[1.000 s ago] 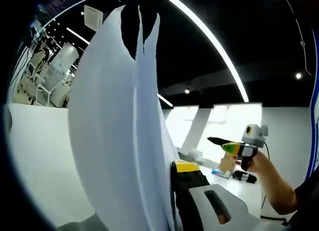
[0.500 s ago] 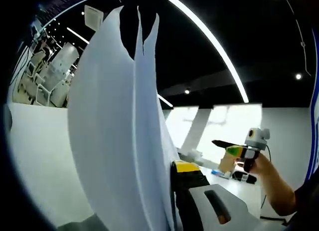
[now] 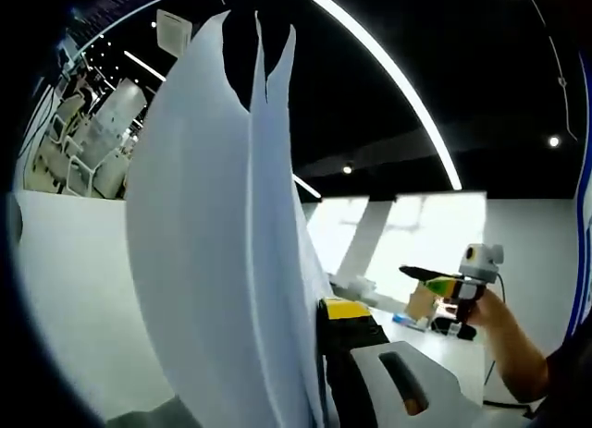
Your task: Organize the stack of printing papers by aligning and flattening the scattered papers on the table
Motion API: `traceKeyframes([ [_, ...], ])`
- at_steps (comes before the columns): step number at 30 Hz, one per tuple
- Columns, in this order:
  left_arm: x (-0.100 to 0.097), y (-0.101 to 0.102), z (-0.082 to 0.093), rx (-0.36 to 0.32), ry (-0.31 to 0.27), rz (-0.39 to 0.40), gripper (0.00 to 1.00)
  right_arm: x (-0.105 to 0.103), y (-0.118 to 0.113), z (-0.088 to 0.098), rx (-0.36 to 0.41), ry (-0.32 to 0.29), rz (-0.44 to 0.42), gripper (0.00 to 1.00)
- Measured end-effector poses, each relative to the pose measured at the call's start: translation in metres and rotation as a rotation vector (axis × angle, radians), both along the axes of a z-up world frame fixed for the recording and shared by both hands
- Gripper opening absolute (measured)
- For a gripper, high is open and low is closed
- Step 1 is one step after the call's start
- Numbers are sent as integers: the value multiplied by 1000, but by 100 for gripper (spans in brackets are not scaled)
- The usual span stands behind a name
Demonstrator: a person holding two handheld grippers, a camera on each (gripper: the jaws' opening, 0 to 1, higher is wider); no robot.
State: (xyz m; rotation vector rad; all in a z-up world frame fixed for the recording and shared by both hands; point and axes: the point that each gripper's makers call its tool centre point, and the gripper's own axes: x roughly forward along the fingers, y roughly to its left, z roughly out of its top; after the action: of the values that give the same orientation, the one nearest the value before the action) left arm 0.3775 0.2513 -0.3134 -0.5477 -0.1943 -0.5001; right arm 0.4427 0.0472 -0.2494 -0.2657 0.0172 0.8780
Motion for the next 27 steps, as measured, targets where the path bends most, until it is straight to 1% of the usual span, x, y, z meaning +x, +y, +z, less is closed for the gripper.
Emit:
traceKeyframes([
  [13,0,1,0,0,0,0,7,-7,-14,0,25,12,-11,90],
  [17,0,1,-1,0,0,0,7,-9,-16,-2,18,12,-14,90],
  [27,-1,1,0,1,0,0,7,-14,-29,8,39,8,-31,90],
])
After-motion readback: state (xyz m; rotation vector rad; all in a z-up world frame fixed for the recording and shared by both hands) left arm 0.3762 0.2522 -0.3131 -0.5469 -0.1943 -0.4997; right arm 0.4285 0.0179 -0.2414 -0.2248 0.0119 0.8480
